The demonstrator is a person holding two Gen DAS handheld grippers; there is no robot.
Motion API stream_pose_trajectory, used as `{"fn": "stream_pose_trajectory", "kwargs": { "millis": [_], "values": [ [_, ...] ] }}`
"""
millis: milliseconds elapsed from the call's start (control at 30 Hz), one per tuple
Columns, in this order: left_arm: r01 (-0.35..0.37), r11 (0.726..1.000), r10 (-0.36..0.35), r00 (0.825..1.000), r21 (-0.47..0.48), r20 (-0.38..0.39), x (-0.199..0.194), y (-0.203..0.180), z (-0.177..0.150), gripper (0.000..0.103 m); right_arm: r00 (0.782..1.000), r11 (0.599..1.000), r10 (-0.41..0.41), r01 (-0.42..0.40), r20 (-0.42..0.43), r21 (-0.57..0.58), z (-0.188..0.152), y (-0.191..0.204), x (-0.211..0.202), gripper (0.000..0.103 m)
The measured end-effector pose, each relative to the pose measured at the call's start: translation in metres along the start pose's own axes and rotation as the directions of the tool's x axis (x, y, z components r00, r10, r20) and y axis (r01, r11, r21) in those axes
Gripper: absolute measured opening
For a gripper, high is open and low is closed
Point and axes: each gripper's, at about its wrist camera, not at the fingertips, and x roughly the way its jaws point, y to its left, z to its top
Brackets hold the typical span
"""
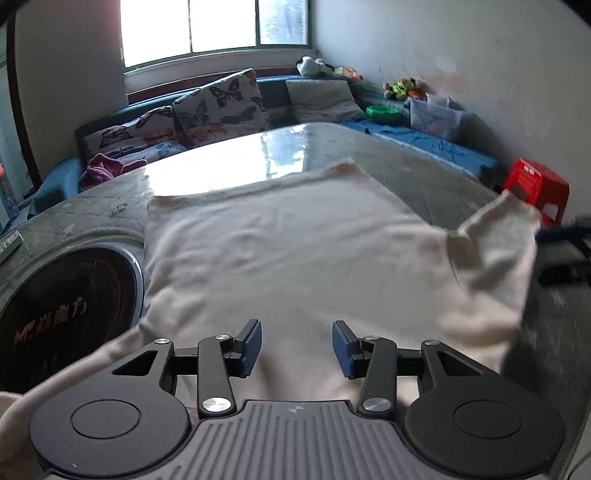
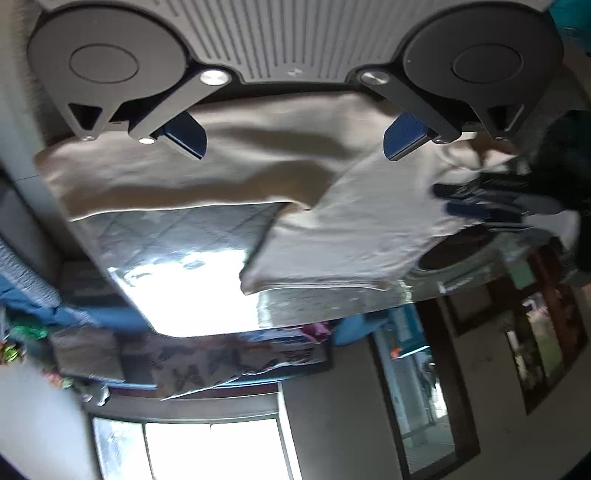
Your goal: Fold clothes
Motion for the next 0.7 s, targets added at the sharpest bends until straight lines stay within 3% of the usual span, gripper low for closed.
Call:
{"fn": "stream_pose_trajectory", "kwargs": {
  "millis": [133, 300, 433, 533, 700],
  "values": [
    [-0.009, 0.999, 0.009, 1.000, 0.047, 0.002, -0.017, 0.001, -0.019, 0.048, 0.993, 0.993, -0.114, 0.114, 0.007, -0.032, -0.005, 0.002, 0.004, 0.103],
    [-0.028, 0.997, 0.029, 1.000, 0.077, -0.007, -0.039, 0.010, -0.036, 0.051, 0.968, 0.963, -0.250, 0.245, -0.030, -0.111, -0.016, -0.008, 0.025, 0.103],
    [-0.034, 0.995, 0.036, 0.999, 0.092, -0.015, -0.050, 0.016, -0.041, 0.052, 0.968, 0.969, -0.244, 0.242, -0.051, -0.045, -0.021, -0.021, 0.022, 0.103],
    [-0.041, 0.994, 0.040, 0.999, 0.101, 0.007, -0.055, 0.016, -0.033, 0.052, 0.967, 0.966, -0.255, 0.255, -0.018, -0.031, -0.018, -0.025, 0.013, 0.103],
    [0.008, 0.997, -0.014, 0.998, 0.082, 0.066, -0.053, 0.002, -0.009, 0.053, 0.967, 0.967, -0.254, 0.254, 0.008, -0.005, -0.012, -0.035, 0.013, 0.103]
  ]
}}
